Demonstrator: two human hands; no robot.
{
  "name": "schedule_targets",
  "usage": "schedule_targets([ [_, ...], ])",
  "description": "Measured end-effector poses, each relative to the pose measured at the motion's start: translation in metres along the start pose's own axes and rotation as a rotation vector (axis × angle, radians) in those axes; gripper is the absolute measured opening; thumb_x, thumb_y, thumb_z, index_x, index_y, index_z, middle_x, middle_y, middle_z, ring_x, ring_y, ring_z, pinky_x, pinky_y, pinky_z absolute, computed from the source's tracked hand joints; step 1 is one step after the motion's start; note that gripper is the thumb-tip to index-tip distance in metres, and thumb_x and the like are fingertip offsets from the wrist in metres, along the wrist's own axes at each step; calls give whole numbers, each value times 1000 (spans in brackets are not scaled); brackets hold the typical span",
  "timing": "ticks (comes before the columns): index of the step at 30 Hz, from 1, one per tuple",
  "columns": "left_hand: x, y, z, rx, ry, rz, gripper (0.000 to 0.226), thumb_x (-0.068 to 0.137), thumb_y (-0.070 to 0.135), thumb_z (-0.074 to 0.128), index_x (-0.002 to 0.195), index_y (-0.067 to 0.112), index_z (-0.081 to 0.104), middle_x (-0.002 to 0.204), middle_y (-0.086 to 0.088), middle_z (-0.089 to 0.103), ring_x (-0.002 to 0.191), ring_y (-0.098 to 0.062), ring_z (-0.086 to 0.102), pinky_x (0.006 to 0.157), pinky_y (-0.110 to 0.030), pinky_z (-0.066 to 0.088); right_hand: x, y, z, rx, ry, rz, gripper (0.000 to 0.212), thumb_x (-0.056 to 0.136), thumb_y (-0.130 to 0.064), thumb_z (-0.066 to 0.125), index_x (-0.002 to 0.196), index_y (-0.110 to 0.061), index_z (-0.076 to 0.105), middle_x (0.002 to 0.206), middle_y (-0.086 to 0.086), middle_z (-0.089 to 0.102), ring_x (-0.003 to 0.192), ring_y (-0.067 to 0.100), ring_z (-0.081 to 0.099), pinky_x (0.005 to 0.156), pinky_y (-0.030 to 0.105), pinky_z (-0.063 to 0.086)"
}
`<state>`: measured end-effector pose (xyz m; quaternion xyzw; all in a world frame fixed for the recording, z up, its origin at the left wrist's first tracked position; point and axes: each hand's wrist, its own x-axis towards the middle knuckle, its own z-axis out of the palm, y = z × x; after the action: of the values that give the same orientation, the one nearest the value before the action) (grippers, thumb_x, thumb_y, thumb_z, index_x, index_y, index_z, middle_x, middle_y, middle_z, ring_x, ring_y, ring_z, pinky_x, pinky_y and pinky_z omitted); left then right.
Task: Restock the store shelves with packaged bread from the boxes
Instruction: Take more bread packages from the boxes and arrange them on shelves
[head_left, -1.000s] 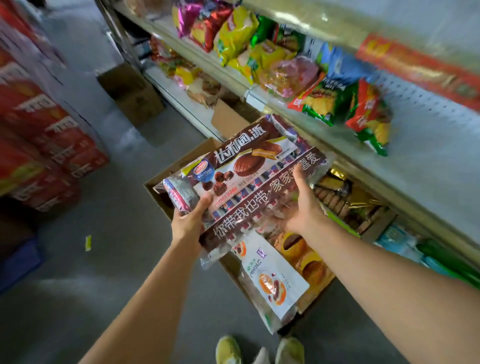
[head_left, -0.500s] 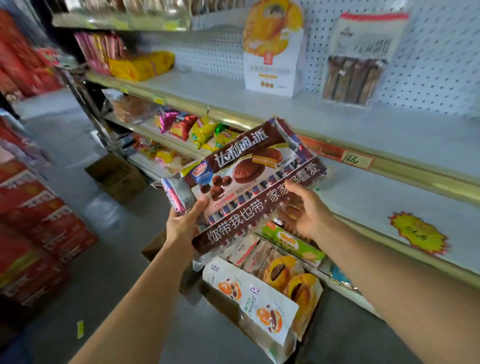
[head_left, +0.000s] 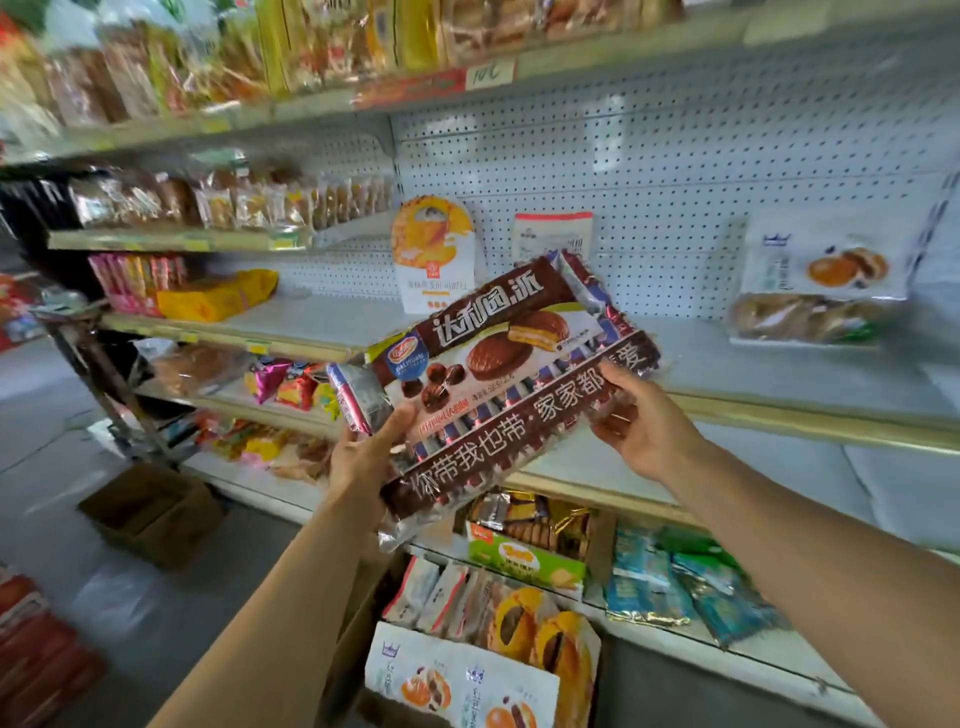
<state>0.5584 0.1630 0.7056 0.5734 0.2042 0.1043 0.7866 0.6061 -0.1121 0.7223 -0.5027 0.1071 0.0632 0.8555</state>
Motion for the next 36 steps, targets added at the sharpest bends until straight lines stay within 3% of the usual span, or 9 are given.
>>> schedule_targets([
  [5, -28, 33, 45, 31, -121, 34, 60, 64, 31, 88, 116, 14, 63, 104, -17, 74, 89, -38, 73, 78, -62, 57, -38, -64, -38, -124, 12, -120, 78, 38, -51, 88, 98, -14, 55, 89, 14, 65, 88, 36, 67, 59, 32, 56],
  [10, -46, 58, 102, 68, -249, 99, 58, 70, 31, 86, 120, 12, 65, 103, -17, 74, 80, -33, 75, 63, -47, 60, -62, -133, -79, -155, 40, -191, 26, 79, -24, 76, 98, -17, 62, 90, 7, 65, 83, 26, 63, 64, 36, 56],
  [16, -72, 75, 197, 73, -323, 179, 56, 69, 27, 84, 119, 9, 64, 83, -10, 76, 59, -24, 72, 48, -36, 56, -83, -216, -142, -357, 133, -308, 49, 69, -22, 83, 110, -7, 60, 93, 10, 71, 75, 22, 68, 63, 34, 58],
  [19, -81, 74, 243, 119, -356, 178, 75, 56, 41, 89, 120, 11, 64, 96, -13, 75, 76, -31, 73, 61, -43, 60, -92, -251, -171, -487, 178, -364, 86, 45, -36, 91, 119, -5, 57, 101, 10, 74, 88, 26, 71, 79, 41, 59],
  [22, -76, 71, 286, 167, -332, 221, 107, 23, 66, 93, 114, 16, 68, 104, -8, 75, 98, -33, 70, 91, -53, 54, -98, -281, -199, -648, 197, -408, 78, 46, -39, 89, 113, -12, 59, 101, 6, 73, 94, 24, 70, 83, 39, 56],
  [24, -71, 71, 315, 213, -328, 237, 109, 16, 73, 90, 109, 18, 72, 104, -5, 75, 97, -32, 71, 90, -53, 55, -96, -300, -216, -700, 218, -447, 67, 55, -34, 90, 111, -13, 60, 100, 5, 72, 93, 22, 69, 80, 37, 56],
  [30, -108, 86, 399, 270, -340, 302, 59, 53, 57, 88, 85, 10, 74, 100, -21, 74, 91, -42, 71, 84, -53, 58, -91, -356, -260, -689, 285, -592, 33, 69, -21, 86, 86, -20, 58, 87, 2, 68, 83, 19, 64, 85, 39, 54],
  [33, -113, 99, 435, 247, -354, 396, 45, 74, 45, 81, 100, 11, 67, 96, -12, 73, 76, -24, 67, 67, -33, 53, -85, -383, -270, -686, 303, -665, 30, 71, -20, 85, 83, -19, 58, 85, 1, 67, 81, 20, 64, 85, 40, 54],
  [36, -112, 121, 465, 187, -435, 453, 62, 69, 39, 81, 121, 15, 57, 105, -1, 70, 99, -24, 67, 72, -31, 50, -67, -412, -272, -681, 337, -722, 39, 68, -24, 87, 94, -13, 60, 94, 5, 69, 88, 22, 66, 86, 41, 56],
])
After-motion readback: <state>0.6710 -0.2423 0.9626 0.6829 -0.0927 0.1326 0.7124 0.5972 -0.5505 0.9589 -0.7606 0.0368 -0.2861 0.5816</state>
